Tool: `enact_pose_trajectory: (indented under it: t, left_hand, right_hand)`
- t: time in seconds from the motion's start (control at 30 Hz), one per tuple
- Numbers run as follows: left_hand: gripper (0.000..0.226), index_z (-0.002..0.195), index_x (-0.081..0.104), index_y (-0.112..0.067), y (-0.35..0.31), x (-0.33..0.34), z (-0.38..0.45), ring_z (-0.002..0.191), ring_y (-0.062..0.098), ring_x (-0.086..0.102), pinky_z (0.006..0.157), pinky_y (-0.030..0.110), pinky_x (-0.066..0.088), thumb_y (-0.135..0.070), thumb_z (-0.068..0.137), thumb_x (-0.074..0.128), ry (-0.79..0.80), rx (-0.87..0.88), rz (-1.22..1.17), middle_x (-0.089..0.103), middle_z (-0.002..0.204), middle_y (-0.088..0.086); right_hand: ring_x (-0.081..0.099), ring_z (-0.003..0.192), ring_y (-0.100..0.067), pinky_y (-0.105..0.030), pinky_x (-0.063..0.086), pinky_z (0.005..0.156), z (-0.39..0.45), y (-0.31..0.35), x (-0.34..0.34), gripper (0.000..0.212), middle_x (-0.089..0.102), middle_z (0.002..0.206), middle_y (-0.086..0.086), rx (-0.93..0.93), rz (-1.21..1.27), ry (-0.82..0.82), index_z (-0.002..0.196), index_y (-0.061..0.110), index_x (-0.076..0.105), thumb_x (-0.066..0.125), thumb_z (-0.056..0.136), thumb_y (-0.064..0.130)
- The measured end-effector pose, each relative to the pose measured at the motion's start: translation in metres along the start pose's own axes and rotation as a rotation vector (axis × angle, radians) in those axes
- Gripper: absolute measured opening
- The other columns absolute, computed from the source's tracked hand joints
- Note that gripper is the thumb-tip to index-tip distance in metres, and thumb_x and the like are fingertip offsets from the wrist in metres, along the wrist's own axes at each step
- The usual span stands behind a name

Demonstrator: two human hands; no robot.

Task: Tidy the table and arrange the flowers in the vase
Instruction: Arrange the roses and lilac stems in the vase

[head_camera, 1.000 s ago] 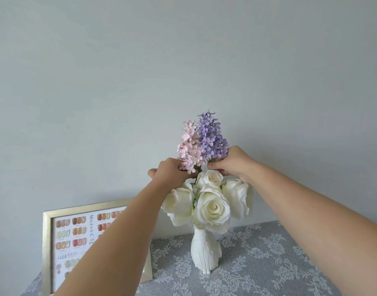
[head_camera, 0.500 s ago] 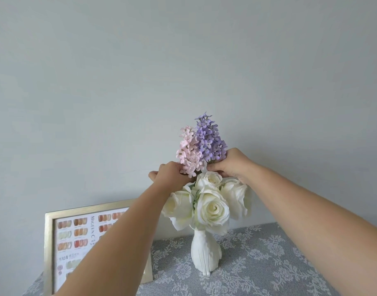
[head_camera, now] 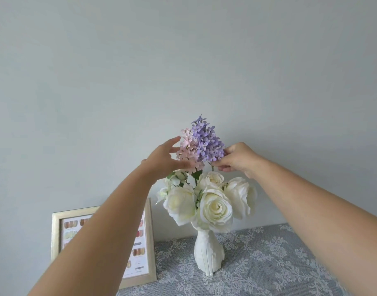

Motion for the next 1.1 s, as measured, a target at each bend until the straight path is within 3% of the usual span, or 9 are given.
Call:
enact_pose_trajectory:
  t: [0.07, 0.23, 0.37, 0.57, 0.67, 0.87, 0.97, 1.03, 1.1]
  left_hand:
    - [0.116, 0.150, 0.027, -0.035, -0.001, 0.010, 0.002, 0.119, 0.023, 0.052, 0.100, 0.046, 0.047, -0.032, 0.055, 0.094, 0.067, 0.000, -0.035, 0.046, 0.142, 0.004]
    - [0.107, 0.150, 0.029, -0.029, 0.010, 0.022, 0.011, 0.116, 0.024, 0.060, 0.098, 0.046, 0.049, -0.013, 0.063, 0.090, 0.042, 0.029, -0.126, 0.059, 0.131, 0.005]
    - [0.095, 0.145, 0.035, -0.034, 0.012, 0.021, 0.018, 0.092, 0.019, 0.069, 0.082, 0.032, 0.055, -0.011, 0.067, 0.085, -0.062, 0.064, 0.032, 0.069, 0.113, 0.004]
    - [0.085, 0.138, 0.042, -0.035, 0.019, 0.020, 0.022, 0.078, 0.013, 0.067, 0.062, 0.024, 0.049, -0.014, 0.067, 0.085, -0.088, 0.054, 0.037, 0.071, 0.093, 0.001]
    - [0.078, 0.133, 0.048, -0.035, 0.022, 0.020, 0.022, 0.071, 0.013, 0.066, 0.058, 0.023, 0.048, -0.015, 0.067, 0.085, -0.077, 0.055, 0.017, 0.072, 0.088, 0.002]
    - [0.070, 0.128, 0.054, -0.031, 0.020, 0.022, 0.022, 0.086, 0.020, 0.071, 0.082, 0.043, 0.058, -0.013, 0.067, 0.084, -0.047, 0.087, -0.034, 0.074, 0.097, 0.001]
    - [0.081, 0.135, 0.047, -0.037, 0.023, 0.014, 0.016, 0.093, 0.012, 0.068, 0.081, 0.037, 0.057, -0.027, 0.066, 0.087, -0.046, 0.064, -0.102, 0.066, 0.110, -0.007]
    - [0.097, 0.142, 0.038, -0.042, 0.032, 0.005, 0.008, 0.109, 0.016, 0.058, 0.086, 0.035, 0.050, -0.042, 0.059, 0.089, -0.014, 0.005, -0.186, 0.055, 0.124, -0.009]
    - [0.100, 0.146, 0.032, -0.043, 0.046, -0.003, -0.001, 0.121, 0.022, 0.049, 0.093, 0.036, 0.041, -0.044, 0.062, 0.087, 0.039, -0.086, -0.210, 0.046, 0.138, -0.005]
  right_hand:
    - [0.070, 0.067, -0.022, -0.036, 0.060, 0.073, 0.000, -0.003, 0.006, 0.033, 0.071, 0.082, -0.014, 0.033, -0.027, 0.008, 0.095, -0.002, 0.070, 0.085, 0.066, 0.000]
    - [0.072, 0.074, -0.030, -0.043, 0.060, 0.074, 0.001, -0.008, 0.012, 0.028, 0.073, 0.084, -0.017, 0.023, -0.090, -0.034, 0.090, -0.001, 0.070, 0.084, 0.067, 0.002]
    - [0.072, 0.077, -0.032, -0.046, 0.059, 0.076, 0.004, -0.004, 0.013, 0.022, 0.072, 0.082, -0.015, -0.006, -0.160, -0.016, 0.086, 0.002, 0.070, 0.083, 0.068, 0.000]
    - [0.066, 0.069, -0.025, -0.041, 0.059, 0.075, 0.008, 0.004, 0.018, 0.021, 0.068, 0.078, -0.011, -0.025, -0.299, 0.018, 0.083, 0.004, 0.068, 0.083, 0.068, 0.008]
    - [0.067, 0.076, -0.028, -0.040, 0.057, 0.076, 0.009, 0.003, 0.019, 0.025, 0.069, 0.084, -0.015, -0.022, -0.331, 0.015, 0.087, 0.002, 0.069, 0.083, 0.069, 0.011]
    - [0.065, 0.079, -0.026, -0.039, 0.055, 0.077, 0.006, 0.005, 0.021, 0.035, 0.072, 0.094, -0.019, -0.035, -0.363, -0.002, 0.093, -0.002, 0.070, 0.083, 0.068, 0.019]
    - [0.069, 0.085, -0.029, -0.040, 0.055, 0.080, 0.005, 0.002, 0.018, 0.037, 0.072, 0.092, -0.016, -0.025, -0.332, -0.030, 0.092, 0.000, 0.070, 0.086, 0.066, 0.022]
    - [0.069, 0.082, -0.028, -0.039, 0.057, 0.080, 0.003, -0.004, 0.011, 0.039, 0.072, 0.088, -0.012, -0.002, -0.278, -0.067, 0.091, 0.001, 0.069, 0.088, 0.065, 0.022]
    - [0.072, 0.080, -0.030, -0.043, 0.058, 0.080, 0.000, -0.011, 0.006, 0.038, 0.073, 0.086, -0.014, 0.030, -0.164, -0.066, 0.092, -0.001, 0.068, 0.088, 0.065, 0.017]
Point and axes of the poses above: each hand's wrist, its own z-axis towards the middle knuckle, its own x-axis out of the palm, y = z × x, the point moved 4 cm from there along z, towards the middle knuckle
